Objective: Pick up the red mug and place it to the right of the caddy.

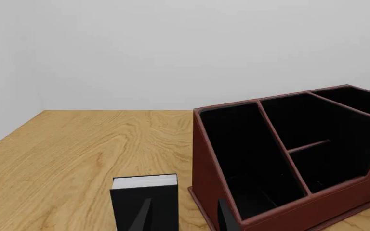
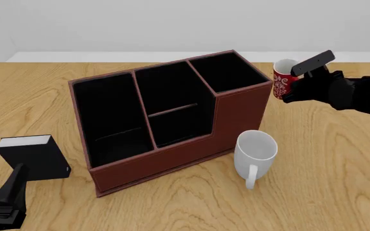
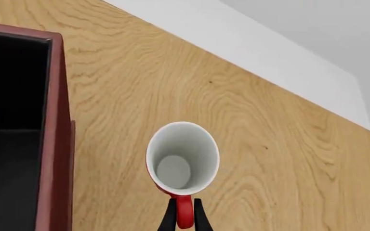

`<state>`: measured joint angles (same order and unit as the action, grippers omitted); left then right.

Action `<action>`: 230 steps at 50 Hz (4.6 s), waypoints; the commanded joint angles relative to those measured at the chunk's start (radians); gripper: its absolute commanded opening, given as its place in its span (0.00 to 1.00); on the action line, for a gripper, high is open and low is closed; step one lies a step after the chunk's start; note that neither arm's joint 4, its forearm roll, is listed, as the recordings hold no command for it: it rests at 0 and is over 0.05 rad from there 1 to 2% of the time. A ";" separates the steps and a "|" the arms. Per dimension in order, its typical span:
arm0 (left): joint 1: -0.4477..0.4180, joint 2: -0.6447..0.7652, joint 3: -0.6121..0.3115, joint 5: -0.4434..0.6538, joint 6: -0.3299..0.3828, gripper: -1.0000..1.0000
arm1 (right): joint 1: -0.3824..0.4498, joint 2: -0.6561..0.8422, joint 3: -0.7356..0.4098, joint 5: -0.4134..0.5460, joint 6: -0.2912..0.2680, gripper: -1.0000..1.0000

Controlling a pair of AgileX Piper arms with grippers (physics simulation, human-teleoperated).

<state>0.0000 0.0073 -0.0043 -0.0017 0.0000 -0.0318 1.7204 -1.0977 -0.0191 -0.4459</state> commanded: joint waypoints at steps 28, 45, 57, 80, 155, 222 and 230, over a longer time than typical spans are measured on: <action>0.000 0.000 0.000 0.000 0.000 1.00 | 0.046 0.103 -0.037 -0.015 0.008 0.00; 0.000 0.000 0.000 0.000 0.000 1.00 | 0.046 0.129 -0.038 -0.026 0.009 0.00; 0.000 0.000 0.000 0.000 0.000 1.00 | 0.057 0.145 -0.038 -0.027 0.013 0.00; 0.000 0.000 0.000 0.000 0.000 1.00 | 0.075 0.166 -0.027 -0.029 0.024 0.00; 0.000 0.000 0.000 0.000 0.000 1.00 | 0.057 0.206 0.027 -0.083 0.058 0.00; 0.000 0.000 0.000 0.000 0.000 1.00 | 0.067 0.223 0.133 -0.165 0.090 0.00; 0.000 0.000 0.000 0.000 0.000 1.00 | 0.061 0.231 0.135 -0.170 0.092 0.00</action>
<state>0.0000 0.0073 -0.0043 -0.0017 0.0000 0.0208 1.9079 -1.0097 -0.2044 -0.4182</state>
